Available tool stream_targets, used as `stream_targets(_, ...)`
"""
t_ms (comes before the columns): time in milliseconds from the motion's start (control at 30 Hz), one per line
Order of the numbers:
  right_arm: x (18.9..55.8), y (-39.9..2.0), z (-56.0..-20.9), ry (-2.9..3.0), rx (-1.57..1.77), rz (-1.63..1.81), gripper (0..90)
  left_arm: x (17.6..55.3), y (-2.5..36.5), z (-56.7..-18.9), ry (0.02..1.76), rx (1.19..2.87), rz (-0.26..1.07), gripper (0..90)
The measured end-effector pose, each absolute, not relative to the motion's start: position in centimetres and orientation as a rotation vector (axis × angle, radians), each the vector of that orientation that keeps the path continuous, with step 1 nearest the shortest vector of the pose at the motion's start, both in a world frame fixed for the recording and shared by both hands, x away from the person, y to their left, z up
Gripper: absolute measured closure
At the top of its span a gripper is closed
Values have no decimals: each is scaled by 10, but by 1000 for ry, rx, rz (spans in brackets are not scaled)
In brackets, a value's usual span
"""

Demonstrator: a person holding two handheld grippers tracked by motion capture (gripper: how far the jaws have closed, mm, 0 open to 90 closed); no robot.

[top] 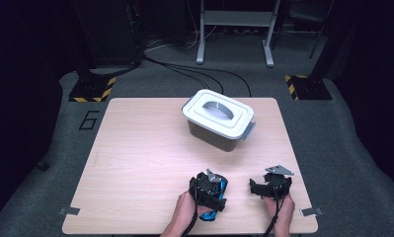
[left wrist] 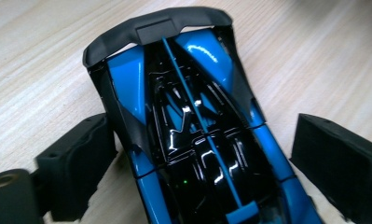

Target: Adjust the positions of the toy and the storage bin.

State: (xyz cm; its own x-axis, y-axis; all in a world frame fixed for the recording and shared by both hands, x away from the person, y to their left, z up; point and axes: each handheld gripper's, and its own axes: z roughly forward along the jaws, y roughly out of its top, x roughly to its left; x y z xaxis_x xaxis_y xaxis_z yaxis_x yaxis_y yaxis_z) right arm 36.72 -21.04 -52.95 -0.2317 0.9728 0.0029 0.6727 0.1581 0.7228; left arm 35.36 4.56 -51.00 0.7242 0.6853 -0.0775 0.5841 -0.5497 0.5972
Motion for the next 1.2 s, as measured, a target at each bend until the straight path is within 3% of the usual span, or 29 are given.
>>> stream_targets(267,367,-211,-530,1969,1558,847,27,354,49,-511,939,2313,193,123)
stream_targets(667,367,-210,-529,1970,1557,844,30,360,65,-508,735,2423,109,151)
stream_targets(833,367,-211,-530,1968,1557,847,31,361,65,-507,764,2399,111,151)
stream_targets(900,367,-211,-530,1969,1557,847,32,362,64,-507,783,2363,102,48)
stream_targets(967,367,-211,-530,1968,1557,846,32,364,61,-504,807,2351,119,6)
stream_targets(1200,367,-211,-530,1967,1556,846,33,371,46,-502,881,2313,144,0)
